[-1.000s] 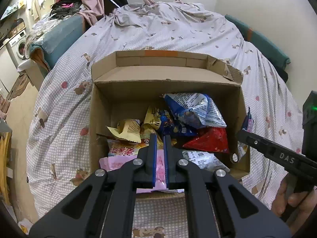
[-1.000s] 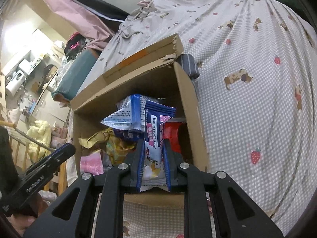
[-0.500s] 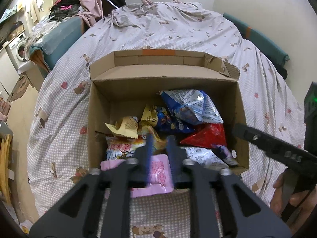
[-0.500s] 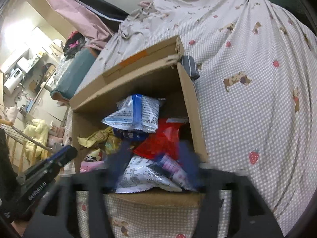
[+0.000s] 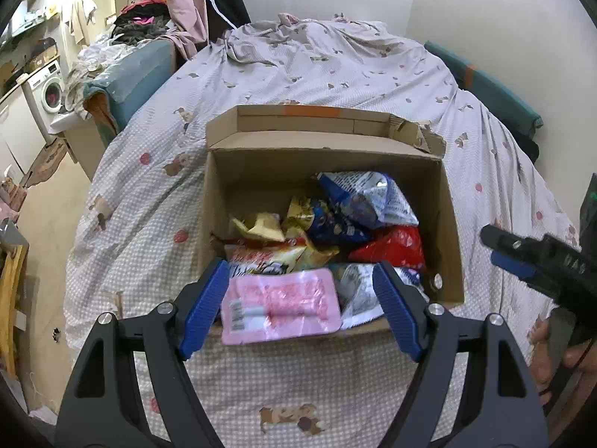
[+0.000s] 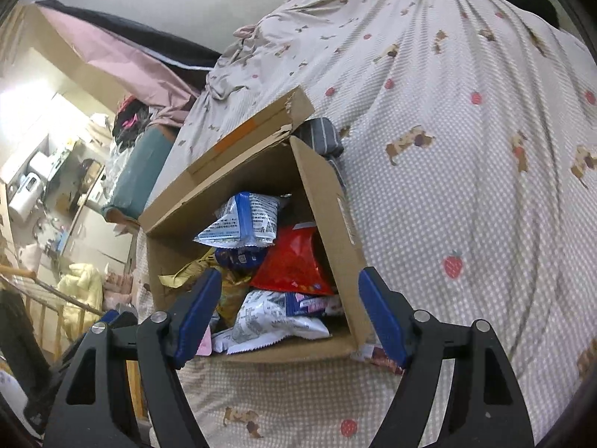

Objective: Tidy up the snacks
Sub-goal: 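Open both tools over the box to drop the pink packet and blue-white bar, then grasp the cartoon-printed bar on the bed with the left tool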

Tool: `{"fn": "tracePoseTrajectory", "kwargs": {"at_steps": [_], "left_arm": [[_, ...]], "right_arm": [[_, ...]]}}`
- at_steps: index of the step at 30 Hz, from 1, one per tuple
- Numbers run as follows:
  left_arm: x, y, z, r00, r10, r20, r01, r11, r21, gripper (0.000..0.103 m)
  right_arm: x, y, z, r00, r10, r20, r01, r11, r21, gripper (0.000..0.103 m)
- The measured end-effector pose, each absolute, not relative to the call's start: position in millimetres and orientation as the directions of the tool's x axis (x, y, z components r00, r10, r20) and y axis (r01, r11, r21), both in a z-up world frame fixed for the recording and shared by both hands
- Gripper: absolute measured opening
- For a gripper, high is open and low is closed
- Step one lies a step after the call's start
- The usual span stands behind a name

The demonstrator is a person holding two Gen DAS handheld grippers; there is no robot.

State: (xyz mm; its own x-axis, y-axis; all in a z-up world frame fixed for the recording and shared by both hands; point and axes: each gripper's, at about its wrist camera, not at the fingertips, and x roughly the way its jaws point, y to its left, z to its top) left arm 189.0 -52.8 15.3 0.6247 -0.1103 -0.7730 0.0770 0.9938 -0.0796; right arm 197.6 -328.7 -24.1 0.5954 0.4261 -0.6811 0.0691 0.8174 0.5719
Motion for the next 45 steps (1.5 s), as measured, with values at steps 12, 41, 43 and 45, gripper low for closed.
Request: {"fn": "tracePoseTrajectory", "kwargs": {"at_steps": [12, 41, 43, 45], "left_arm": [[154, -38, -50, 0.481, -0.14, -0.865, 0.053, 0.99, -0.131, 0.079], [208, -158, -174, 0.515, -0.054, -0.856, 0.035, 0.999, -0.042, 0.1], [211, -156, -172, 0.524, -0.055, -0.85, 0.01, 0.998, -0.059, 0.1], [214, -159, -174, 0.516, -0.068, -0.854, 0.024, 0.998, -0.065, 0.098]], "right_arm": [[149, -358, -41, 0.566, 0.438, -0.698, 0.185, 0.758, 0.626, 0.079], [155, -375, -87, 0.451, 0.5, -0.739, 0.319, 0.683, 0.657, 0.079], [155, -374, -88, 0.447, 0.499, -0.742, 0.32, 0.685, 0.654, 0.079], [155, -373, -89, 0.443, 0.499, -0.745, 0.323, 0.686, 0.652, 0.079]]}}
